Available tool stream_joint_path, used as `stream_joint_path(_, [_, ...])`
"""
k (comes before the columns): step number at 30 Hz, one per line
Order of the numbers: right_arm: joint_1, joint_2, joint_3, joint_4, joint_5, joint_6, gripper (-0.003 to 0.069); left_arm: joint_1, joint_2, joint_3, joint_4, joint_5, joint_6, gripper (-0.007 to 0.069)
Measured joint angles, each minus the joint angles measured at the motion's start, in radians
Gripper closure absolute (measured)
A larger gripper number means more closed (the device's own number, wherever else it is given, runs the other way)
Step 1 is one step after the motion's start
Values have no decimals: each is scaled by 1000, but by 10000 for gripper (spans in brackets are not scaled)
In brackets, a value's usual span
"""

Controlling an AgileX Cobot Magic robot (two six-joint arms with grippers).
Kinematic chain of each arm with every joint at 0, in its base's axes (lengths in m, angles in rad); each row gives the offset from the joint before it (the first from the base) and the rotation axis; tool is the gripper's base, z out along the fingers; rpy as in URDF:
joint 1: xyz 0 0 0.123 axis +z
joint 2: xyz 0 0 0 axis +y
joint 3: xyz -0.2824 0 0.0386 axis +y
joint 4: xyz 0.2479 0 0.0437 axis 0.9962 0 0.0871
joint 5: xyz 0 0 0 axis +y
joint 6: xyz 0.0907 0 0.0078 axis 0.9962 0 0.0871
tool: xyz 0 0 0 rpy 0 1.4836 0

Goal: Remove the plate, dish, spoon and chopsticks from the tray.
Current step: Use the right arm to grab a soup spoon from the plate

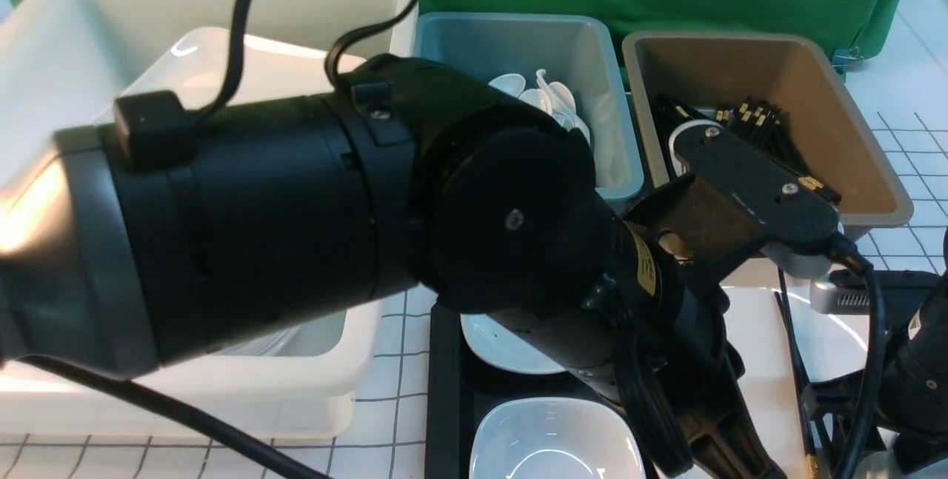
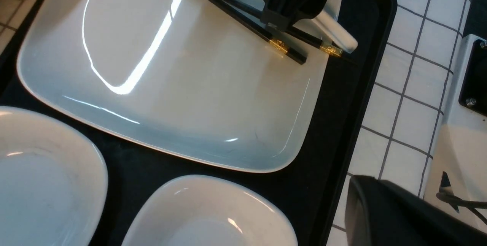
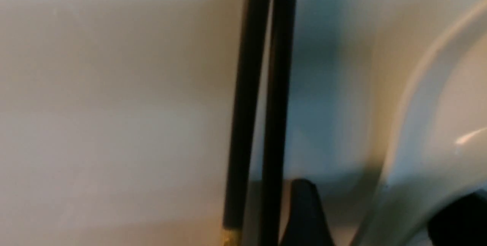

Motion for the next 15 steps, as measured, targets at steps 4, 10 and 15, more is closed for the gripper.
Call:
stream_joint_path(4, [2,3,-2,-4,-3,0,389,0,0,0,0,1,4,628])
stream_joint_path(10, [2,7,-16,2,24,-4,533,0,0,0,3,1,4,628])
stream_joint_path(15, [2,-70,-38,6,59,-15,533,0,-6,0,68,-17,-2,628])
